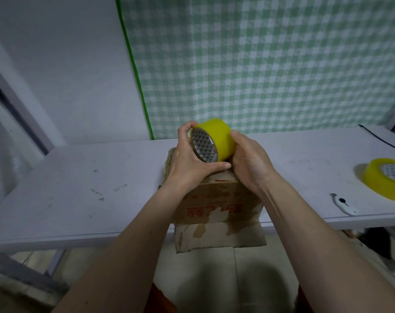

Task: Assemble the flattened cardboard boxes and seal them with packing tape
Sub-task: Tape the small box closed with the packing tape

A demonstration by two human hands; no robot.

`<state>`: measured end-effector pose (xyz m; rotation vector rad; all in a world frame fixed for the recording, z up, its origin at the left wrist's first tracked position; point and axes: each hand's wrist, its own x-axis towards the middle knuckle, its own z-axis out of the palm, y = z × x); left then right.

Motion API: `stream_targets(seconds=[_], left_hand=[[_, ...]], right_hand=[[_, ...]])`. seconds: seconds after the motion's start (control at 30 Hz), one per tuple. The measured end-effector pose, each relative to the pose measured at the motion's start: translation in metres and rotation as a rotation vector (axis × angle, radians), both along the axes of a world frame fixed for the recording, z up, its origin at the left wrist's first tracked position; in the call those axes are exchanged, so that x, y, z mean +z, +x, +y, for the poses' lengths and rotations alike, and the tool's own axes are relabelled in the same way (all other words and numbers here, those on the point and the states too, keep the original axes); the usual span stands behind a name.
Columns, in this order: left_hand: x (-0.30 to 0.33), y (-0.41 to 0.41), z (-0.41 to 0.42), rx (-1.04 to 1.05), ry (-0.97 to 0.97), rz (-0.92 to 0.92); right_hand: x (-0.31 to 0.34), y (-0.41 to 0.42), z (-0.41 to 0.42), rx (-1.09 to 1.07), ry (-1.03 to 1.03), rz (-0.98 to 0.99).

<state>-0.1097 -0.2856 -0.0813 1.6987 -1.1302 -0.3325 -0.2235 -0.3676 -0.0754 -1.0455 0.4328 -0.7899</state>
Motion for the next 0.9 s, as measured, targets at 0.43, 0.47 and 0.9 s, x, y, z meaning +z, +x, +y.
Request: stream_targets(seconds=[0.43, 0.47, 0.9], left_hand=[[-0.0055, 0.0064, -0.0009, -0.052, -0.011, 0.046], [-0.0058, 0.0066, -0.0010, -0.053, -0.010, 0.048], [-0.0037, 0.0023, -0.0010, -0.011, 0.006, -0.016]], right_hand=[[-0.0039, -0.0042, -0.0036, 0.104, -0.133, 0.058], [-0.0041, -0.0037, -0.0035, 0.099, -0.134, 0.064], [-0.0045, 0.0019, -0.0016, 0.073, -0.169, 0.114]])
